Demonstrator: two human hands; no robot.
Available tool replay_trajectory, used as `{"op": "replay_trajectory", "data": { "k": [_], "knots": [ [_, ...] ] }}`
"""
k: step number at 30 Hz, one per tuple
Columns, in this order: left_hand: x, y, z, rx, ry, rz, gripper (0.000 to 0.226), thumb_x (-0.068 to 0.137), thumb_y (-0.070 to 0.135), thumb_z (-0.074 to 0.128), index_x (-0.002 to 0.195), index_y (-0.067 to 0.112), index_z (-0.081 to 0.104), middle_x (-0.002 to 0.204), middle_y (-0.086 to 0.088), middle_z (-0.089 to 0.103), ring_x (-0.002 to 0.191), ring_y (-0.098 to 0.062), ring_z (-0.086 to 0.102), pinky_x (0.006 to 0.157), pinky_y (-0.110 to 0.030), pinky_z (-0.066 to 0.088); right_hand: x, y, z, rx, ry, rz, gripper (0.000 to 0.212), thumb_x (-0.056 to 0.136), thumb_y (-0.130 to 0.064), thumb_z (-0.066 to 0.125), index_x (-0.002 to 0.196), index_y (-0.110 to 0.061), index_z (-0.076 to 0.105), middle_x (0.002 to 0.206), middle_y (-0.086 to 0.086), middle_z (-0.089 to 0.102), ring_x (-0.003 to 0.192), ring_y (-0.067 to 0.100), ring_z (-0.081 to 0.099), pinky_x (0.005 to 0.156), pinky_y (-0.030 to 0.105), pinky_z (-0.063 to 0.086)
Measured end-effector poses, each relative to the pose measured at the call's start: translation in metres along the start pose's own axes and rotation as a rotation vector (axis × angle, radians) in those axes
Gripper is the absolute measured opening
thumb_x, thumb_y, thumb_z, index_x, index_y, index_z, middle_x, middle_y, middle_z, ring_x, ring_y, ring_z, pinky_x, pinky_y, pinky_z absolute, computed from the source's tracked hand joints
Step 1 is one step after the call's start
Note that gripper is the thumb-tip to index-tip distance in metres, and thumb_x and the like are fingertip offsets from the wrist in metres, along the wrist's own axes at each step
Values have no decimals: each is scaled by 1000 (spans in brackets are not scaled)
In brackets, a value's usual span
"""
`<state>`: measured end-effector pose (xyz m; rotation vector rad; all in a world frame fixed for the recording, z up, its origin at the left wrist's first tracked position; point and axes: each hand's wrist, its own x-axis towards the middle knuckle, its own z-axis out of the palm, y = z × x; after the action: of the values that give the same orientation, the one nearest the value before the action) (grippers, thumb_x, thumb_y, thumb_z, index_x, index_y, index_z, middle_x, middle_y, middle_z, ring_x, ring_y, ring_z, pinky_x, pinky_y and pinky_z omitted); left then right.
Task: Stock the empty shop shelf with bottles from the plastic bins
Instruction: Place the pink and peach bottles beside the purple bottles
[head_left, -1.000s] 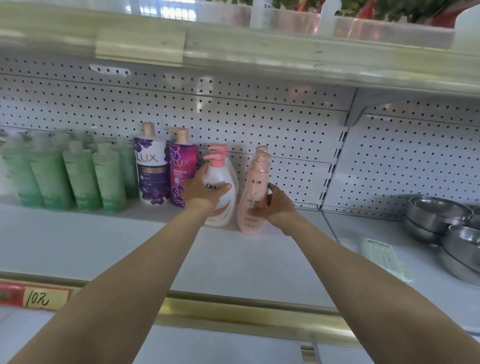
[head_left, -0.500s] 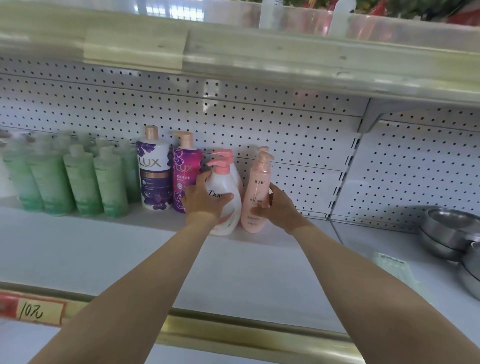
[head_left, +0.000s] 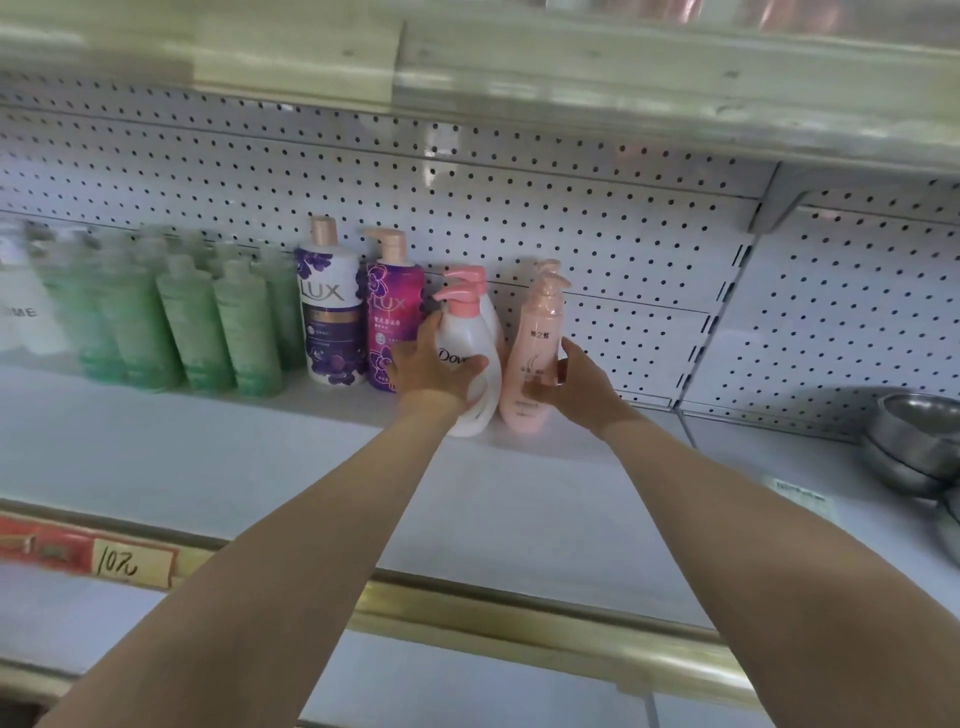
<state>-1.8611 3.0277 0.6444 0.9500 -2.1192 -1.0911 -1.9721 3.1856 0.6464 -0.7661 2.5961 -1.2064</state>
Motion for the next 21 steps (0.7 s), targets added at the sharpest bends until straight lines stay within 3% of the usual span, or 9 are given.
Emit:
{"op": "replay_trajectory", "data": {
  "k": [4,8,13,21],
  "knots": [
    [-6,3,-21,100,-53,64,85,82,48,73,152,33,27,148,-10,41,139,-33,32,112,-42,28,-23,-14,-7,-141,104,70,95,81,-38,81,153,-6,28,142,13,50,129,27,49,98,33,39],
    [-21,1,-60,163,-65,178,84,81,45,76,151,27,34,146,-17,40,136,-37,34,114,-46,30,-63,-41,-9,-320,152,49,85,85,-44,73,154,-16,31,144,10,44,128,25,50,95,31,40],
    [-55,-16,-118,187,-60,246,76,86,51,68,150,27,36,149,-17,35,137,-39,31,108,-50,35,-124,-91,14,-520,179,-64,67,96,-50,57,150,-14,40,143,17,48,133,33,44,103,43,43],
    [-113,-72,-213,277,-148,238,64,96,55,49,148,21,35,152,-12,31,140,-35,26,104,-51,37,-229,-153,82,-557,185,-24,69,99,-54,47,154,-13,34,152,17,38,139,35,37,107,47,39]
  ]
}}
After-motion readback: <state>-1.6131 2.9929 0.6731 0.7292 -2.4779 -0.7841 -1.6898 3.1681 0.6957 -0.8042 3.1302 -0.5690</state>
